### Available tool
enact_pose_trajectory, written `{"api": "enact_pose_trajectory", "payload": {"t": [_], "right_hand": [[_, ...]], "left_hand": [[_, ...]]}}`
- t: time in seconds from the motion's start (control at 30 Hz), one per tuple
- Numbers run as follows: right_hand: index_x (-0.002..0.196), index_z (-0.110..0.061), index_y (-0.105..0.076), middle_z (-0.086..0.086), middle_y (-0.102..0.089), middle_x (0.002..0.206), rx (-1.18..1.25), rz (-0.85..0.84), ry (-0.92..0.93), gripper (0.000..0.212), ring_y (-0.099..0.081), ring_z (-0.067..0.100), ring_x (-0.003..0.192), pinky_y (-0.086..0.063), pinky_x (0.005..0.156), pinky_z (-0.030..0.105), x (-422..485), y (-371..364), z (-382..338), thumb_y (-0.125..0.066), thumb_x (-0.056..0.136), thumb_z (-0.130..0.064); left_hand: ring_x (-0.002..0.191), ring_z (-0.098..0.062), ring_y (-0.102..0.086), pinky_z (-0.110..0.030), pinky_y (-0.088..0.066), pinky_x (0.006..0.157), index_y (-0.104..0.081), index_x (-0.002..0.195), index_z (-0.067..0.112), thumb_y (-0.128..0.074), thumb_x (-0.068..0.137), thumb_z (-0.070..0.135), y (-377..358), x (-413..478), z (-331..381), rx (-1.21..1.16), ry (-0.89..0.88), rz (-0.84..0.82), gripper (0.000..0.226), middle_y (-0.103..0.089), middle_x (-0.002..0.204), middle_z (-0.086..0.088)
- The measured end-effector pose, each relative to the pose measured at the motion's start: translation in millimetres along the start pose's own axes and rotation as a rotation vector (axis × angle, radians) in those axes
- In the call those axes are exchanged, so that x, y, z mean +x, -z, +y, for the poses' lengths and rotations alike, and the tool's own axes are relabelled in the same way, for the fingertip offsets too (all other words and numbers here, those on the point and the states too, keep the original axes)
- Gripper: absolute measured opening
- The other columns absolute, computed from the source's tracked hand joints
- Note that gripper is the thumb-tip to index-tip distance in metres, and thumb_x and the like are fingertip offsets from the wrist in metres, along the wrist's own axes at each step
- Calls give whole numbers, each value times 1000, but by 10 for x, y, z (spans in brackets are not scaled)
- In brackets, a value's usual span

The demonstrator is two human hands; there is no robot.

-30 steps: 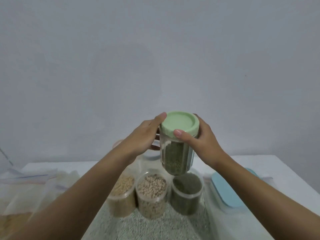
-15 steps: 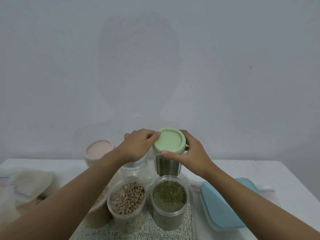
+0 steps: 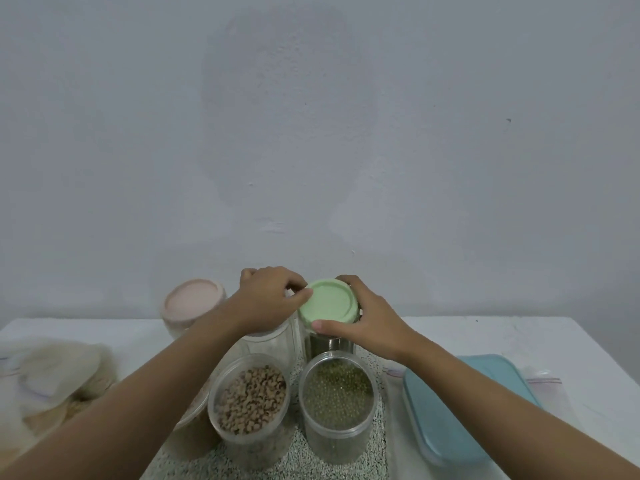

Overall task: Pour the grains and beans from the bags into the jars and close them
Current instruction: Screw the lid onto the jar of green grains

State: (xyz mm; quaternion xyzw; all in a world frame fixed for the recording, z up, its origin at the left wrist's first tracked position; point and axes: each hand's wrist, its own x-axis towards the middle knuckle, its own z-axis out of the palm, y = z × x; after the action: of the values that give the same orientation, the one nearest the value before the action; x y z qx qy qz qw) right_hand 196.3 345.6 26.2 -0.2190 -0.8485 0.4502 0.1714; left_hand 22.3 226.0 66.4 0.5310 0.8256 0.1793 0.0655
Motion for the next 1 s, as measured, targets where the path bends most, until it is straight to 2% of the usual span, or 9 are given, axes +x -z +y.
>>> {"api": "enact_pose_trajectory", "payload": {"t": [0.1,0.2,0.3,0.4,0.5,0.53,0.67,0.83,1.0], "right_hand": [[140,-38,-41,-16,-50,132,-123,48,31,81,-49,5,119,-45,98,30,42,-5,-181,-78,74,-66],[144,-36,-40,-16,-48,137,-267,63,154,85,-44,4,124,-41,102,30,126,-54,-437,-73,75,-72],[151,-32,-33,-10,-45,147,-509,-49,240,94,-42,11,132,-43,104,36,268,-163,-634,-68,75,-77],[153,-26,-31,-3,-50,142,-717,-159,277,102,-48,19,126,-42,100,37,368,-352,-715,-64,74,-82],[151,-24,-32,0,-57,135,-818,-188,291,103,-53,21,120,-32,113,41,407,-492,-691,-64,73,-83],[150,-24,-32,0,-58,134,-807,-179,290,102,-54,21,120,-31,113,41,411,-505,-683,-66,73,-81],[149,-27,-36,-4,-57,128,-648,-124,278,101,-55,19,111,-45,87,32,379,-451,-777,-77,69,-74],[151,-27,-39,-7,-53,138,-466,26,314,104,-52,15,122,-46,102,37,273,-301,-1123,-82,67,-69],[146,-28,-47,-11,-56,132,-233,194,383,99,-55,8,119,-51,100,39,56,-304,-1570,-84,64,-68]], "left_hand": [[108,-10,-60,-41,-41,104,-74,111,31,-47,89,55,129,-75,-138,-116,-12,106,42,-70,109,14],[118,-13,-54,-41,-30,106,-65,123,37,-46,101,53,291,-163,-331,127,107,151,33,-65,122,14],[121,-15,-49,-43,-24,97,-60,129,39,-33,104,56,355,-225,-476,296,202,82,41,-62,127,13],[121,-13,-43,-43,-23,91,-62,124,40,-23,105,56,304,-309,-563,373,209,12,46,-62,117,15],[125,-12,-41,-44,-23,91,-64,118,39,-23,105,55,236,-366,-640,381,186,35,46,-62,119,17],[126,-11,-40,-44,-22,92,-64,117,39,-24,105,55,226,-373,-652,368,180,52,45,-61,122,17],[125,-11,-42,-43,-20,94,-66,115,34,-30,106,50,286,-383,-631,278,153,124,40,-59,121,14],[101,-11,-54,-38,-18,81,-68,97,26,-35,105,53,676,-498,-504,-20,114,344,44,-67,99,8],[92,-15,-61,-41,-38,93,-66,98,19,-32,99,71,1088,-820,-378,-448,59,404,62,-68,95,1]]}}
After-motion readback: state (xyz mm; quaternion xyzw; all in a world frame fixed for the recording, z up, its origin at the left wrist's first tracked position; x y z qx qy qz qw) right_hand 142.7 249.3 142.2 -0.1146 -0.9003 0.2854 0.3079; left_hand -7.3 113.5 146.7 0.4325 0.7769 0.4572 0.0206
